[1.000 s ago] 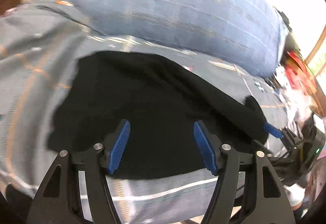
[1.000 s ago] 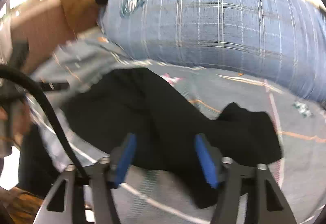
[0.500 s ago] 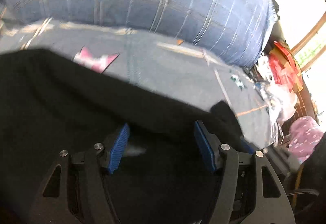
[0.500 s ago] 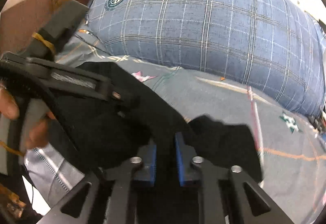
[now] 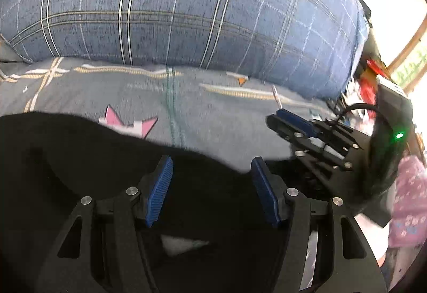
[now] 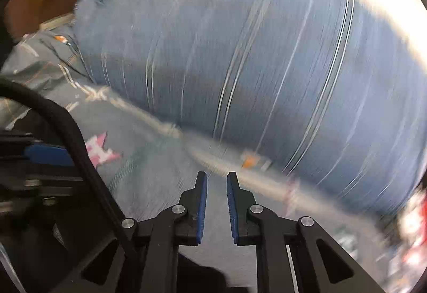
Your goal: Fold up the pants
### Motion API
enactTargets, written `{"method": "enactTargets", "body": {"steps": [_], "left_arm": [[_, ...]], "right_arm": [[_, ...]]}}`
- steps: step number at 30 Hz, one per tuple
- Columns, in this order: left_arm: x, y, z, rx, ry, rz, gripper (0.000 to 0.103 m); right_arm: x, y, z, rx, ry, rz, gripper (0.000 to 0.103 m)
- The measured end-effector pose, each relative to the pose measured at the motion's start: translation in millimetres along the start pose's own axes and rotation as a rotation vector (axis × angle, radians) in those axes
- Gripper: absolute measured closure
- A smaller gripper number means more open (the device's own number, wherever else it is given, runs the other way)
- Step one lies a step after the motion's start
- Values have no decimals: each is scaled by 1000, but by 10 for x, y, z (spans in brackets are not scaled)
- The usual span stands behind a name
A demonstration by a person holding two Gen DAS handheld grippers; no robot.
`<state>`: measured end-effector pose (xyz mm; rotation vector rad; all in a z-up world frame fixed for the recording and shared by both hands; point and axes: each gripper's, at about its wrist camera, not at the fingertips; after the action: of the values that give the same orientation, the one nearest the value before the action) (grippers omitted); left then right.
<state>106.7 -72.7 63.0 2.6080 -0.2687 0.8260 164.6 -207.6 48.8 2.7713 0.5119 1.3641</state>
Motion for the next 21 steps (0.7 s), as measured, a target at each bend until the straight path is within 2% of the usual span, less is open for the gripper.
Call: {"method": "enactTargets", "body": {"steps": [2, 4, 6, 7, 8, 10, 12, 14, 17, 19, 21], "left_arm": [[-91, -23, -16, -21, -12, 11, 42], [-194, -30, -26, -57, -30, 11, 42], [-313, 0, -29, -68, -50, 16, 42], [-383, 23, -22, -69, -59, 22, 41], [-441, 57, -6, -71, -66, 30, 41], [-530, 114, 54, -60, -91, 40, 41], [-565, 187, 155, -42, -120, 56, 41], [-548, 256, 196, -13, -105, 78, 38], [-430, 382, 334, 1, -131, 124, 28], [-298, 469, 443, 24, -138, 163, 28], [-130, 500, 552, 40, -140, 181, 28]], "right_arm": [[-126, 72, -36, 53, -15, 59, 90], [-258, 173, -255, 89, 19, 112, 86], [-421, 331, -567, 114, 46, 176, 70], [-488, 384, -692, 118, 57, 200, 55], [-594, 445, -835, 133, 74, 233, 49], [-861, 548, -1103, 215, 99, 299, 49], [-1090, 607, -1193, 258, 84, 362, 49], [-1237, 571, -1154, 238, 43, 387, 49], [-1396, 530, -980, 220, -21, 405, 49], [-1408, 527, -854, 200, -54, 406, 49], [-1234, 574, -661, 146, -62, 380, 49]]}}
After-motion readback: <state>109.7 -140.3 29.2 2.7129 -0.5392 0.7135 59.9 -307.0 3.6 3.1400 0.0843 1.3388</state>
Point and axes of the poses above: each gripper's, at about its wrist camera, not at the fingertips, and z roughly the way its jaws point, y to its right, x to its top, and after that the axes turned 9 degrees about z, right-handed
